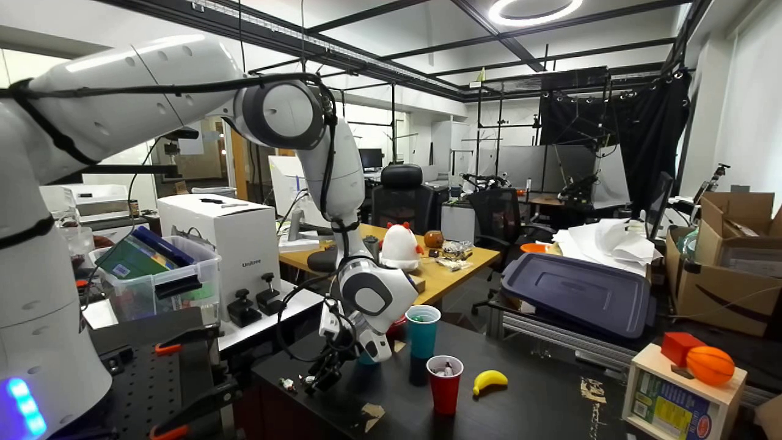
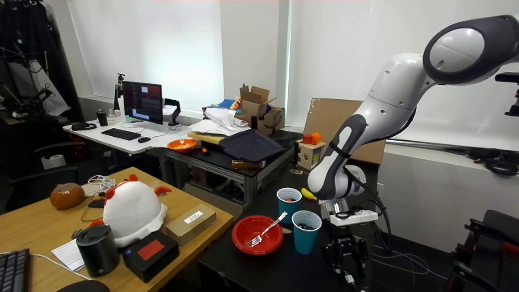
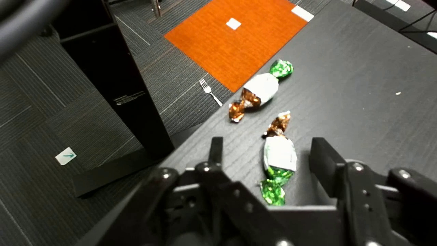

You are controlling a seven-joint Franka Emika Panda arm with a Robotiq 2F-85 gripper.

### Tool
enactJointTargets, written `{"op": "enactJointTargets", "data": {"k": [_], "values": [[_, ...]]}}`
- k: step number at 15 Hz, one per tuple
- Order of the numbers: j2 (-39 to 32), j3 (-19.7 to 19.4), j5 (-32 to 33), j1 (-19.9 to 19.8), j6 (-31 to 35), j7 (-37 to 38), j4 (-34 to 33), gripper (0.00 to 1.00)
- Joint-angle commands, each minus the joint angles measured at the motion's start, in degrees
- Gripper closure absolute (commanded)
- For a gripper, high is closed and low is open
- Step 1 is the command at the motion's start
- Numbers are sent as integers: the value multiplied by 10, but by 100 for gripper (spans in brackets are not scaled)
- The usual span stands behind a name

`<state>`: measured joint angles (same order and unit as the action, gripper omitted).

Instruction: Pick up the sweet on the table and put it in the red cup

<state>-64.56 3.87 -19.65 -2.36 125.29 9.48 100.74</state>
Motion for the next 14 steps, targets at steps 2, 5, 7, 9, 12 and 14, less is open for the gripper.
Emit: {"op": "enactJointTargets", "data": {"k": [2,5,7,9,12,14], "values": [[-5,-8,0,3,-32,16,-19,73],[-4,-8,-1,1,-40,14,-21,95],[-3,-7,-3,-1,-43,13,-21,94],[6,-5,-6,-6,-47,10,-15,94],[45,-4,-11,-19,-42,-2,12,94],[66,-2,-12,-26,-46,-9,23,94]]}}
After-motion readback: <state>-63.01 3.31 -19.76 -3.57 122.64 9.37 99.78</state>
